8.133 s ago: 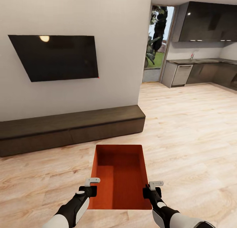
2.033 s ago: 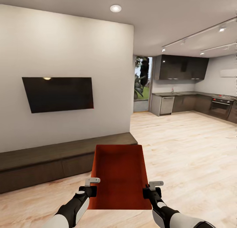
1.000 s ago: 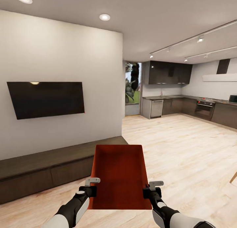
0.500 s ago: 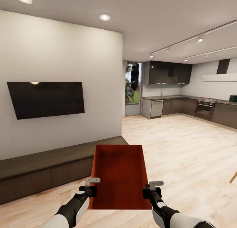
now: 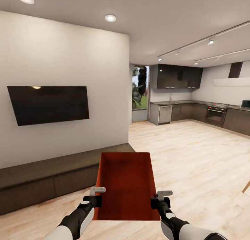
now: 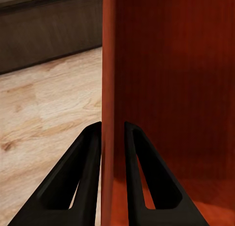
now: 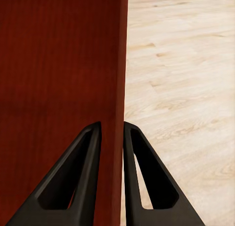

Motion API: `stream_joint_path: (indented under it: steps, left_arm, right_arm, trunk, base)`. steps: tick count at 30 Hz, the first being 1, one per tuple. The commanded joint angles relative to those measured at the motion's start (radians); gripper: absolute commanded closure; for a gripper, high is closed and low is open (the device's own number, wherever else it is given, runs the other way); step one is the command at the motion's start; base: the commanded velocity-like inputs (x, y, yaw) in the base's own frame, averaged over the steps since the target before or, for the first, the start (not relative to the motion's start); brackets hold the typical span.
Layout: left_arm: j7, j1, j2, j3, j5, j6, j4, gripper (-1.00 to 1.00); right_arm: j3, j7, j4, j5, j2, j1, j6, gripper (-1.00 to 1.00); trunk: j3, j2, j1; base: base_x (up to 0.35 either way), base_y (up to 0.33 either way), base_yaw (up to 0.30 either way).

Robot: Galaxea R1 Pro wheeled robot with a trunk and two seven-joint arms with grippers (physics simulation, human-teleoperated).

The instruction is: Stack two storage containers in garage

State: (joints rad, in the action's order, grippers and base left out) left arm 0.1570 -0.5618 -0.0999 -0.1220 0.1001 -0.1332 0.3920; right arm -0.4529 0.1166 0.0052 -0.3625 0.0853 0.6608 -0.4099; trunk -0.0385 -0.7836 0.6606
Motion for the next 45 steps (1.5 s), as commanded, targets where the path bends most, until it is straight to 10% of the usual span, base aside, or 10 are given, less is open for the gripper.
stream_joint_path:
  steps: [1, 45]
  left_arm:
    - [0.016, 0.000, 0.001, -0.006, 0.003, -0.007, -0.001, 1.00]
    - [0.016, 0.000, 0.001, -0.006, 0.003, -0.008, 0.002, 1.00]
  right_arm:
    - [0.028, 0.005, -0.002, -0.012, 0.001, 0.002, -0.006, 1.00]
    - [0.028, 0.005, -0.002, -0.013, 0.001, 0.002, -0.007, 1.00]
  trunk:
    - [-0.001, -0.001, 0.000]
    - [0.011, -0.001, 0.000]
  base:
    - [0.000, 0.000, -0.020]
    - [0.000, 0.000, -0.194]
